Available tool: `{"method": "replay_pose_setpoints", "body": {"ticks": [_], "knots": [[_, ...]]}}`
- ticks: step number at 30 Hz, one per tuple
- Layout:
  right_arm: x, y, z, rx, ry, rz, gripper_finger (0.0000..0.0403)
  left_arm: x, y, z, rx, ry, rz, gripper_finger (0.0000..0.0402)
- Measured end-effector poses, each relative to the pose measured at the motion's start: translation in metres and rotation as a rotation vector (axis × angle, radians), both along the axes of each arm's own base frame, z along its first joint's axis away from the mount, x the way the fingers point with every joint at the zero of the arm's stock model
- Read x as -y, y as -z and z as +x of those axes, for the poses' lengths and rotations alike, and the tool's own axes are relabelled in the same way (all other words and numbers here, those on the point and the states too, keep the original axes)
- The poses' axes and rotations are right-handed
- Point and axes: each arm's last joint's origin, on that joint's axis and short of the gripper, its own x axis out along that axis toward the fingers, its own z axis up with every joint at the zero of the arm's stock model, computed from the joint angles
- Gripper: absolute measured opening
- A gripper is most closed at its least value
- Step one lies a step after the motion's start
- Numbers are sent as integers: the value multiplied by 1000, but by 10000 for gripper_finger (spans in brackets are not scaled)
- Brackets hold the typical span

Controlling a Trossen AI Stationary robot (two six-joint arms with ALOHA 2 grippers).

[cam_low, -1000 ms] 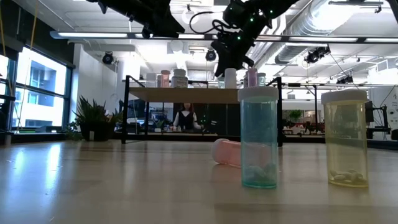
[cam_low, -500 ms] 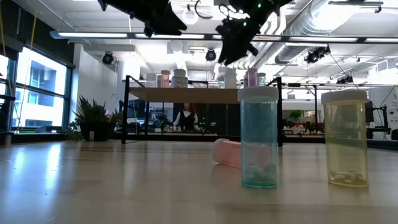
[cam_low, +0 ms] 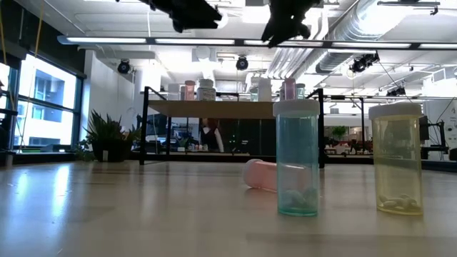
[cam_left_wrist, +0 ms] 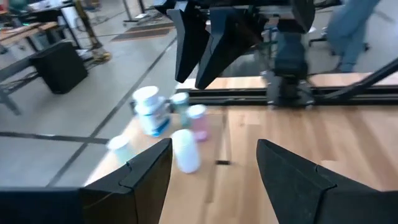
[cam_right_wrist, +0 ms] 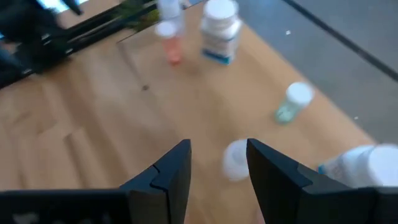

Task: Pick and place medicine bottles onto shelf by color
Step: Put the transparent pill bottle on the shelf

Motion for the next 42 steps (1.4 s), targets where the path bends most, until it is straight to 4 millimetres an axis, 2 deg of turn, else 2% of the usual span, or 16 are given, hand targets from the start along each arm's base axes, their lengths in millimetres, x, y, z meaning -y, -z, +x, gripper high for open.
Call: {"method": "replay_pose_setpoints", "body": {"ticks": [9,21,31,42], "knots": [[-58,-11,-13,-13,-116,82,147,43,1,14,46,110,-168,225],[-146,1,-24,-148,-259,242,147,98,13,14,-84,83,-239,225],[-210,15,-44,-282,-273,310,148,125,19,11,-145,121,-268,225],[-274,42,-66,-484,-276,370,222,143,22,8,-180,144,-253,225]]}}
